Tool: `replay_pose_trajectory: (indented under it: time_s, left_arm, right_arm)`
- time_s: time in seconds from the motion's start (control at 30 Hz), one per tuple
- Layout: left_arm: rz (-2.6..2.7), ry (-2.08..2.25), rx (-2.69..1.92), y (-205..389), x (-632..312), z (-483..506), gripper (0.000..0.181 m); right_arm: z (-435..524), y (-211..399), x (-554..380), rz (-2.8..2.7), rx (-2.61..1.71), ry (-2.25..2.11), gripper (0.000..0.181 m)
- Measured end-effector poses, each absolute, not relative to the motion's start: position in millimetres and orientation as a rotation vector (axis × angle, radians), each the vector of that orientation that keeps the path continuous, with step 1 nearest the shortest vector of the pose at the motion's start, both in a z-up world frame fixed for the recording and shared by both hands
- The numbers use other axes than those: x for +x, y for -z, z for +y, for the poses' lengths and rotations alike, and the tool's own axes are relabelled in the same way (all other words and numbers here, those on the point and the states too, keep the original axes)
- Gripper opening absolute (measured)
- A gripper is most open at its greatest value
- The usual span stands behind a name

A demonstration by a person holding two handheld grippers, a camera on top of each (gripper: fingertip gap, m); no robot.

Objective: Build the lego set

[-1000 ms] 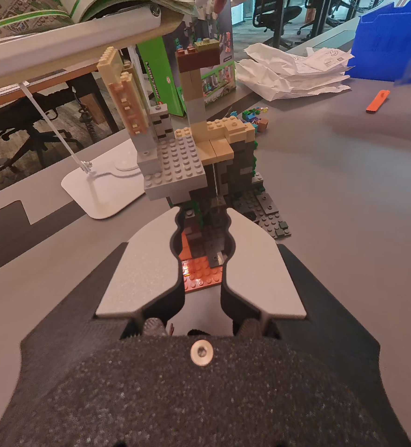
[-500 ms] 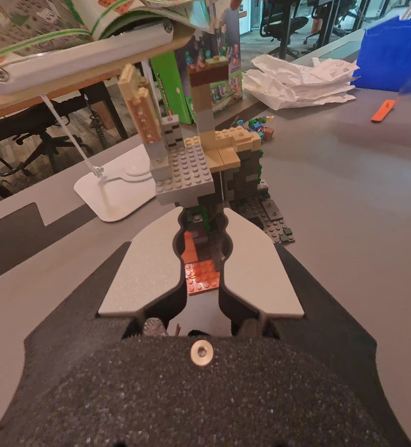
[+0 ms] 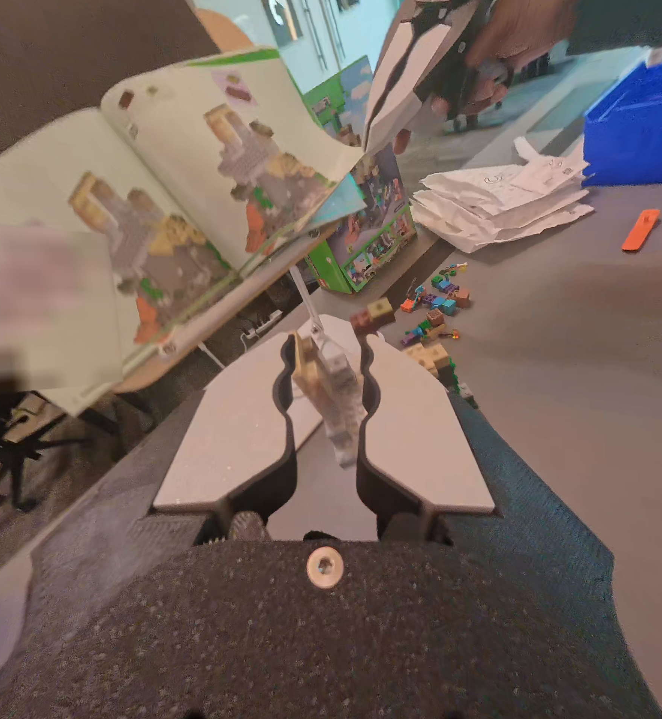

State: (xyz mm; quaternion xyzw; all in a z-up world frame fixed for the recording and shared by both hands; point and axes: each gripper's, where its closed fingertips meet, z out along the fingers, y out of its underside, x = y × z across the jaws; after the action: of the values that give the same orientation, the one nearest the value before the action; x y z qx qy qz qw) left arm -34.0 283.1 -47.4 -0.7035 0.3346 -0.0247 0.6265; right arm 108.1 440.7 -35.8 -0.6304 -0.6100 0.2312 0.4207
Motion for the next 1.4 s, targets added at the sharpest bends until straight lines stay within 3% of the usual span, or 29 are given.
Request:
replay_pose_trajectory:
  time_s: [0.2,0.33,0.57,0.77,0.8,0.83,0.87,0.93,1.03,1.13,1.4]
  left_arm:
    - [1.034,-0.175,-1.482,-1.2,21.9,344.9,0.035]
    - [1.178,-0.224,-1.483,5.8,55.5,391.2,0.040]
    - [1.184,-0.171,-1.444,18.1,74.6,425.8,0.001]
    - [1.144,-0.148,-1.486,23.2,73.0,431.8,0.007]
    - [1.143,-0.150,-1.490,25.0,72.6,430.4,0.008]
    - [1.143,-0.154,-1.490,26.6,72.1,428.8,0.010]
    - [1.138,-0.156,-1.493,27.8,71.4,427.4,0.011]
    - [1.125,-0.138,-1.507,30.4,71.3,424.1,0.014]
    - [1.102,-0.128,-1.523,31.8,68.6,421.2,0.018]
    - [1.063,-0.104,-1.546,31.5,62.6,416.6,0.023]
    - [0.874,-0.013,-1.592,29.3,34.9,383.6,0.027]
  right_arm:
    - [417.5,12.4,90.0,-1.508,-1.413,-0.531,0.000]
    - [398.5,-5.4,77.5,-1.487,-1.319,-0.557,0.000]
    - [388.2,-17.7,69.7,-1.422,-1.281,-0.592,0.000]
    - [427.6,-15.8,101.5,-1.213,-1.306,-0.481,0.000]
    - [435.7,-10.2,107.2,-1.203,-1.297,-0.429,0.004]
    - [444.1,-2.6,111.4,-1.208,-1.290,-0.367,0.029]
    - [451.9,7.5,114.7,-1.231,-1.294,-0.298,0.039]
    - [463.9,25.2,118.1,-1.282,-1.253,-0.146,0.055]
    - [472.9,47.9,116.0,-1.357,-1.154,0.054,0.062]
    - [472.2,64.7,107.2,-1.400,-1.081,0.146,0.061]
    - [477.0,81.2,95.2,-1.478,-0.992,0.298,0.035]
